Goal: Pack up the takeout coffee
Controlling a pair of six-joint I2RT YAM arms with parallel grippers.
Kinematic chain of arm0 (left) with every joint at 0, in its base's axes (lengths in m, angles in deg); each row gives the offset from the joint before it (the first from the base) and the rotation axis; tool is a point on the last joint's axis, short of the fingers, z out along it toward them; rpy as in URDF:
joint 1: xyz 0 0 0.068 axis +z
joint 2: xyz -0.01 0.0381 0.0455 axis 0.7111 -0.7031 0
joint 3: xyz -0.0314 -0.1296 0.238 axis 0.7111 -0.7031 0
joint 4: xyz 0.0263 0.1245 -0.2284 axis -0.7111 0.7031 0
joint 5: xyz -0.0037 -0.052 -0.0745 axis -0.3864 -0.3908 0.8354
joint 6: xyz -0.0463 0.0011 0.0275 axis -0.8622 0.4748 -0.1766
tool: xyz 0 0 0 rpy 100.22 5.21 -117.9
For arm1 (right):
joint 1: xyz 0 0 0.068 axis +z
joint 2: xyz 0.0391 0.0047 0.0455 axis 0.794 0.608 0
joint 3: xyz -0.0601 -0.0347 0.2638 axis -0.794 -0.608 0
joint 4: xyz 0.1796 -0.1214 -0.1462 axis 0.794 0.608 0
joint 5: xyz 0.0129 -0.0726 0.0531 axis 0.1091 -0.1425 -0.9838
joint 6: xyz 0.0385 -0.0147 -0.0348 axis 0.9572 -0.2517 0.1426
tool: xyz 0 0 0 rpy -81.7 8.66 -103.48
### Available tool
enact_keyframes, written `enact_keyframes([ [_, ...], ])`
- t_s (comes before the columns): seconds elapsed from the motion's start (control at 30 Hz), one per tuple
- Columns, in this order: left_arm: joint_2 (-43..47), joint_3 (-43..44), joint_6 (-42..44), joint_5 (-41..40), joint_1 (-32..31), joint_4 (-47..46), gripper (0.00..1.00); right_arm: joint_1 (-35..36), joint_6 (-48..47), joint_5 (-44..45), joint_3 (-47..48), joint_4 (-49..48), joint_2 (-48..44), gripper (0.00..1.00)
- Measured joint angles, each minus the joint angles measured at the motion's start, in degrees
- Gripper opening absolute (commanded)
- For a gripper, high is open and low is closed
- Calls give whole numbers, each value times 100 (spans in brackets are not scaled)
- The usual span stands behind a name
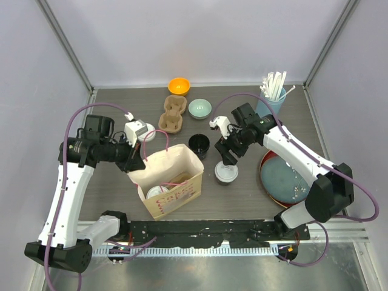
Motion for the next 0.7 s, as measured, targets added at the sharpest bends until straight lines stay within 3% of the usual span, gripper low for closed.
enact_keyframes([
  [0.7,0,9,2,-13,0,4,0,0,-627,173,-455,-422,15,62],
])
